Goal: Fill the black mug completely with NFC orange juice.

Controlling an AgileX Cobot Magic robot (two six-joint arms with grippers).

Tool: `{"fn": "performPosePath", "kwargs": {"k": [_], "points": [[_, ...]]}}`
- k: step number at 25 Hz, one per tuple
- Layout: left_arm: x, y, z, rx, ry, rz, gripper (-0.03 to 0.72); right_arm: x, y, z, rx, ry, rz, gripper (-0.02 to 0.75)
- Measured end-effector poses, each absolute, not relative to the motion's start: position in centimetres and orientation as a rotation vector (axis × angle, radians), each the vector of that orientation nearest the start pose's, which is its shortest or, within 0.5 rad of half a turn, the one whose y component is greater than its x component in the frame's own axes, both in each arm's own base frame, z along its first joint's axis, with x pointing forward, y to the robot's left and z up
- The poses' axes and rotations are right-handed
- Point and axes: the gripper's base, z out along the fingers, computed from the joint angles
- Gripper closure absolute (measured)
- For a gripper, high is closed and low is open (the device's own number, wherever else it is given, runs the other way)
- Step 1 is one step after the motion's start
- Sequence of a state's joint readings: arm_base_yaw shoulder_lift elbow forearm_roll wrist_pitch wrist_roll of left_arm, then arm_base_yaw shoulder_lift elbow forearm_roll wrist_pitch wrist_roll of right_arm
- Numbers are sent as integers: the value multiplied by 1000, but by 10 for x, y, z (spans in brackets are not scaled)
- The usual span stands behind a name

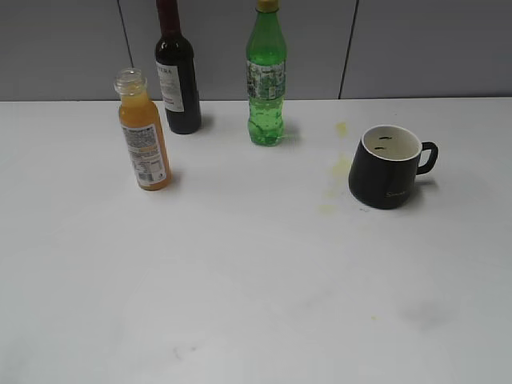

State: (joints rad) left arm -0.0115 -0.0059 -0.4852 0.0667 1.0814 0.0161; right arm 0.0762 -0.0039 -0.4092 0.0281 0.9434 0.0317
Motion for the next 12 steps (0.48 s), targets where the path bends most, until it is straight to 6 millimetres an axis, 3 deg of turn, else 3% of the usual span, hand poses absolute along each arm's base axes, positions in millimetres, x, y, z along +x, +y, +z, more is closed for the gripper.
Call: {"fn": "performPosePath", "kwargs": {"k": [12], "points": [[-5,5,272,25,2073,83,449,9,3,261,-42,2015,103,146]]}}
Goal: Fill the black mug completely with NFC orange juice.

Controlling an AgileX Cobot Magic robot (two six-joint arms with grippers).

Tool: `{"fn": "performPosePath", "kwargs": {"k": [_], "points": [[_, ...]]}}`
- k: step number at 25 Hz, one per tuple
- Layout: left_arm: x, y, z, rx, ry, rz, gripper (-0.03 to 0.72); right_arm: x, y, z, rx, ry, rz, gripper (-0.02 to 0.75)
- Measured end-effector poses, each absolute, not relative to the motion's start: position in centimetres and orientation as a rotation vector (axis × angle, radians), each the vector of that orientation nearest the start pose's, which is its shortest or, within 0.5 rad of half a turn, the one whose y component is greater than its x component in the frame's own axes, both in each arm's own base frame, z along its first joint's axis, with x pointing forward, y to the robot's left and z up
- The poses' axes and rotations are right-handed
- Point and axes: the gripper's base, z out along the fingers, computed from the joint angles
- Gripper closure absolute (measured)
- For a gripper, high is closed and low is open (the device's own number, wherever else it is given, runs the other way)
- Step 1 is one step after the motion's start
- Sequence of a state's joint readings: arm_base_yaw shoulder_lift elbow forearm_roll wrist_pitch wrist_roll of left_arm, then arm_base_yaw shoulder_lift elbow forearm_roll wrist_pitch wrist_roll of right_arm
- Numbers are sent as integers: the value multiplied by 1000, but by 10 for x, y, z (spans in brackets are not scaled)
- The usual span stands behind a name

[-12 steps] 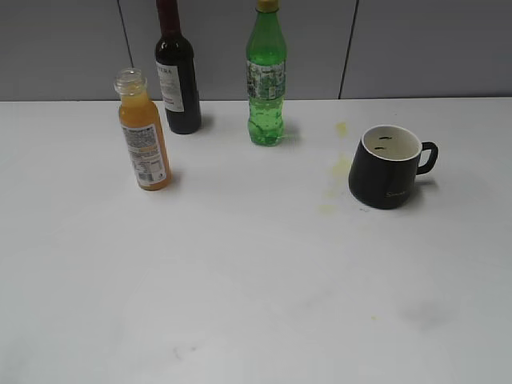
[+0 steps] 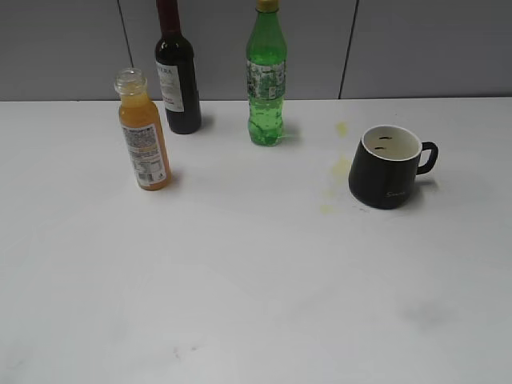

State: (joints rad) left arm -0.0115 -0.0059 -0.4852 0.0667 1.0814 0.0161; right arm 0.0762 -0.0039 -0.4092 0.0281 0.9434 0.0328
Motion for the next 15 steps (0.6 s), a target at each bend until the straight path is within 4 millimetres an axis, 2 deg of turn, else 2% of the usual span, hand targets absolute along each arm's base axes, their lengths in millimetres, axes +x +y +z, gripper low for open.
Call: {"fn": "performPosePath", "kwargs": {"k": [6,10,15], "points": [[-5,5,272,25,2073,83,449,9,3,261,-42,2015,103,144],[-5,5,272,25,2073,83,449,9,3,270,-40,1948,105,89],[-5,5,272,25,2073,83,449,27,3,287,-36,1798,89,66]]}}
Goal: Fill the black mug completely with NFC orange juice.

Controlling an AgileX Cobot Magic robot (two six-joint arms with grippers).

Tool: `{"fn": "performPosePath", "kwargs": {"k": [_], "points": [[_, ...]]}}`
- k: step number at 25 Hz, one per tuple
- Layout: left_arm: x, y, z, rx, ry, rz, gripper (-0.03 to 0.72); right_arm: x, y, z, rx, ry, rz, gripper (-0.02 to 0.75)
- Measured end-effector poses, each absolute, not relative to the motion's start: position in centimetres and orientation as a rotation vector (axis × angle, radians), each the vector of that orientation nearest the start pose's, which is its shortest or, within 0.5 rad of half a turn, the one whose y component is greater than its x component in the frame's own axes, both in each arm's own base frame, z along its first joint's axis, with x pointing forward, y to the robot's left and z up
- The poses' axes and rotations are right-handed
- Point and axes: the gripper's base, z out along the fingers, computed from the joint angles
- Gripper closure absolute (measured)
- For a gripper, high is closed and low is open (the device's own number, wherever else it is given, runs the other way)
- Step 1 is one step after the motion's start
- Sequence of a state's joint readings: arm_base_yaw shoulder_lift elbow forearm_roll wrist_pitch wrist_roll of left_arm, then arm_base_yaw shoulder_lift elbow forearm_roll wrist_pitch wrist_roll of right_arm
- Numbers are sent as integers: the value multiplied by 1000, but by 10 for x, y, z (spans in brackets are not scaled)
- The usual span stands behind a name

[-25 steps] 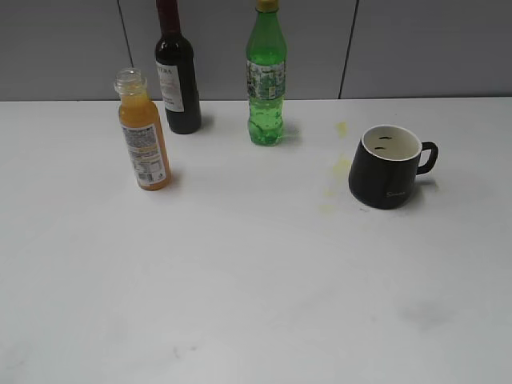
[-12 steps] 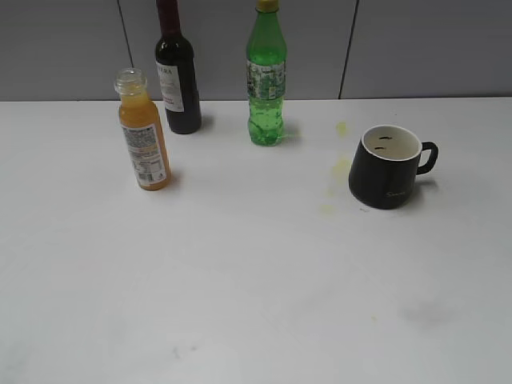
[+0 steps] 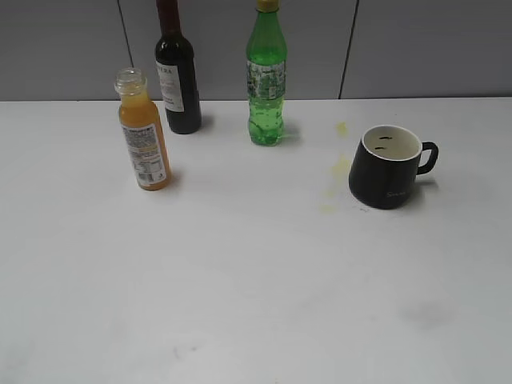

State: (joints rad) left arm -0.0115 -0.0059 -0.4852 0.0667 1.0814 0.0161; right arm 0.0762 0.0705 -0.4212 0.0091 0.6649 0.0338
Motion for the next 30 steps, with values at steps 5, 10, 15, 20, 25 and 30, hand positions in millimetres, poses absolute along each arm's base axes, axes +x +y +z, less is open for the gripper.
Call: {"fn": "performPosePath", "kwargs": {"k": [5,10,15,20,25,30], "points": [[-5,5,272,25,2073,83,449,61,4,293,-44,1702,66,69],[-5,5,272,25,2073,83,449,102,8,289,-52,1653,66,73],[-5,5,272,25,2073,83,449,145,12,267,-57,1665,71,73],[-5,5,272,25,2073,83,449,184,15,245,-60,1664,78,76],[-5,5,272,25,2073,83,449,216,18,217,-59,1638,86,78],[-5,5,272,25,2073,83,449,233,19,186,-58,1680,88,80]]}}
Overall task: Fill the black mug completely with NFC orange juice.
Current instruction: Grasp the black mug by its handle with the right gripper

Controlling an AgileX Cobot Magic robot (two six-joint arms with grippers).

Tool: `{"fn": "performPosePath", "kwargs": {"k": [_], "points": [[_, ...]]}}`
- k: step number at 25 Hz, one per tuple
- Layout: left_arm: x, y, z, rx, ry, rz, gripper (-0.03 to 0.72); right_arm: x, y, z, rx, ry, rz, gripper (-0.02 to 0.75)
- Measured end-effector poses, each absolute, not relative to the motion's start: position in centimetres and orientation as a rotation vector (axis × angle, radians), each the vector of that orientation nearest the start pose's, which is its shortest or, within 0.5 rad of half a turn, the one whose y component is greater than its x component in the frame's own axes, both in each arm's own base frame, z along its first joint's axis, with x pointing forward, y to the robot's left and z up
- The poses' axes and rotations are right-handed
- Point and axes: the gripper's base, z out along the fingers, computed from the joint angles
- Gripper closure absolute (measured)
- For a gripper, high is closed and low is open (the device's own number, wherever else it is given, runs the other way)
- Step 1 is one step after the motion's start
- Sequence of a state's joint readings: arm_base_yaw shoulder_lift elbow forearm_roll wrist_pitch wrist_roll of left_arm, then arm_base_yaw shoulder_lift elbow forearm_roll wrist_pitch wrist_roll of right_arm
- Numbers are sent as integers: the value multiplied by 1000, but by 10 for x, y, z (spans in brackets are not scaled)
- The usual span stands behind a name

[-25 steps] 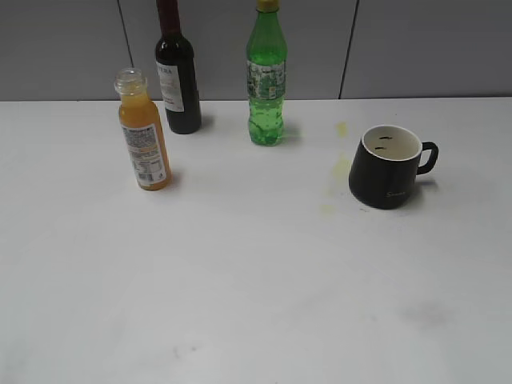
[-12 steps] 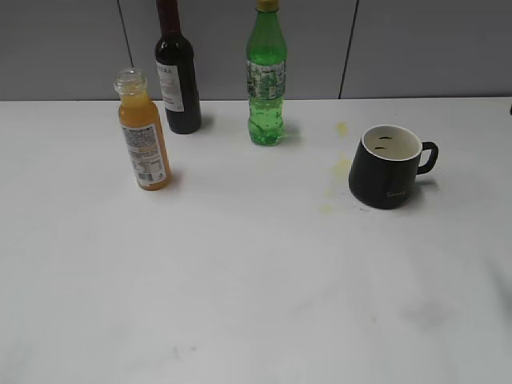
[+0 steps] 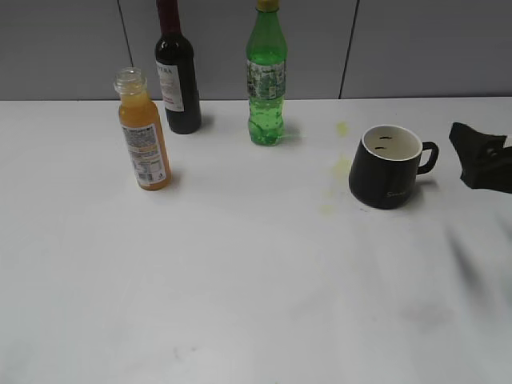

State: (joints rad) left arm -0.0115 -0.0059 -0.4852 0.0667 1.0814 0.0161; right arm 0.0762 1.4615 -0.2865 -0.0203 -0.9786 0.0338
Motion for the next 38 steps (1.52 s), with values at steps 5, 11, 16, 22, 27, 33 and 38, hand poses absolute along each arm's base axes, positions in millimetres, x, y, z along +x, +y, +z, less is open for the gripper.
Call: {"fn": "performPosePath", "kwargs": {"k": [5,11,16,22,27,33,38], "points": [[-5,5,272,25,2073,83,449,240,20,163,-60,1730,87,88],[-5,5,272,25,2073,83,449,244,20,133,-94,1791,61,90],[-5,5,272,25,2073,83,449,245,20,120,-107,1817,49,90],[-5,5,272,25,2073,83,449,250,7,118,-87,1816,22,90],[-5,5,272,25,2073,83,449,266,-6,112,-114,1805,27,90],[-5,5,272,25,2073,83,449,284,-14,97,-125,1823,45,90],[-5,5,272,25,2073,83,451,301,-14,87,-137,1818,58,90]]}}
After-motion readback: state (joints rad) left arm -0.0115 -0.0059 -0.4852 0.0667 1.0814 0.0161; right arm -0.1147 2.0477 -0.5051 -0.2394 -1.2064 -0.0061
